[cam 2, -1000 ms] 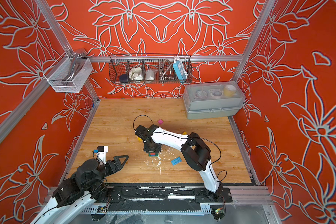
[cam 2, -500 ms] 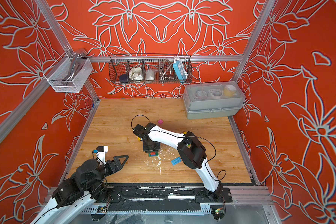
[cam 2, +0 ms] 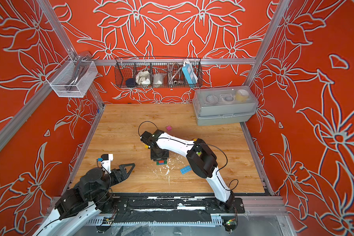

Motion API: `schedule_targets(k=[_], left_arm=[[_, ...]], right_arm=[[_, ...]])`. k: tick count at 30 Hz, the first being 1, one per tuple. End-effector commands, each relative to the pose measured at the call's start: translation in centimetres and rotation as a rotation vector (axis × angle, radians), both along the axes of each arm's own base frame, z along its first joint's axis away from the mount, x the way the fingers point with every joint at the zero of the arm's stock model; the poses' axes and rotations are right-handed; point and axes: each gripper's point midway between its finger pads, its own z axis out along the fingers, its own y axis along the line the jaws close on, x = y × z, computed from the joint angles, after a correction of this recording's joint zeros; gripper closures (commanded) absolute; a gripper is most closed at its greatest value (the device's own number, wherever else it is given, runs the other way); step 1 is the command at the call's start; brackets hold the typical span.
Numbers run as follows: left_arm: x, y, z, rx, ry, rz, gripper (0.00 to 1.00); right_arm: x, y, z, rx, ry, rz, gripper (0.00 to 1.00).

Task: Assemble the number 1 with lego
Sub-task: Assemble the lego brick with the lego brick.

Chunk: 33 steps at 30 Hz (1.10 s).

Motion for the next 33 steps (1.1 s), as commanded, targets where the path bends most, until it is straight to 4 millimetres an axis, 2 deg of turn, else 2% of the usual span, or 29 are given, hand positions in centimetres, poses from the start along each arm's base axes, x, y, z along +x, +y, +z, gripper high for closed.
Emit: schedule_targets(k=[1, 8, 18, 21, 27, 33], left_arm=[[0.2, 0.3, -0.4, 0.008, -0.001, 0.016, 0.00], [0.3, 0.2, -0.4, 0.011, 0.005, 0.017, 0.00], [0.3, 0.2, -0.4, 0.013, 0.008, 0.018, 0.00], [0.3, 0.2, -0.4, 0.013, 0.008, 0.018, 0.00], [0.4, 0.2, -0.5, 0.015, 0.009, 0.018, 0.00], [0.3, 0.2, -0.5, 0.016, 0.011, 0.018, 0.00]], right_arm=[[-1.1, -2.1, -7.2, -0.124, 0.075, -0.014, 1.00], [-1.2, -2.4, -8.0, -0.139, 0.083, -0.015, 1.00], [1.0, -2.5, -6.8, -0.126, 0.059, -0.055, 1.00], [1.7, -2.2, -6.2, -0.112, 0.053, -0.056, 0.97], [1.9, -1.8, -5.2, -0.094, 0.053, -0.048, 0.84], [2.3, -1.4, -2.8, -0.062, 0.020, -0.047, 0.64]])
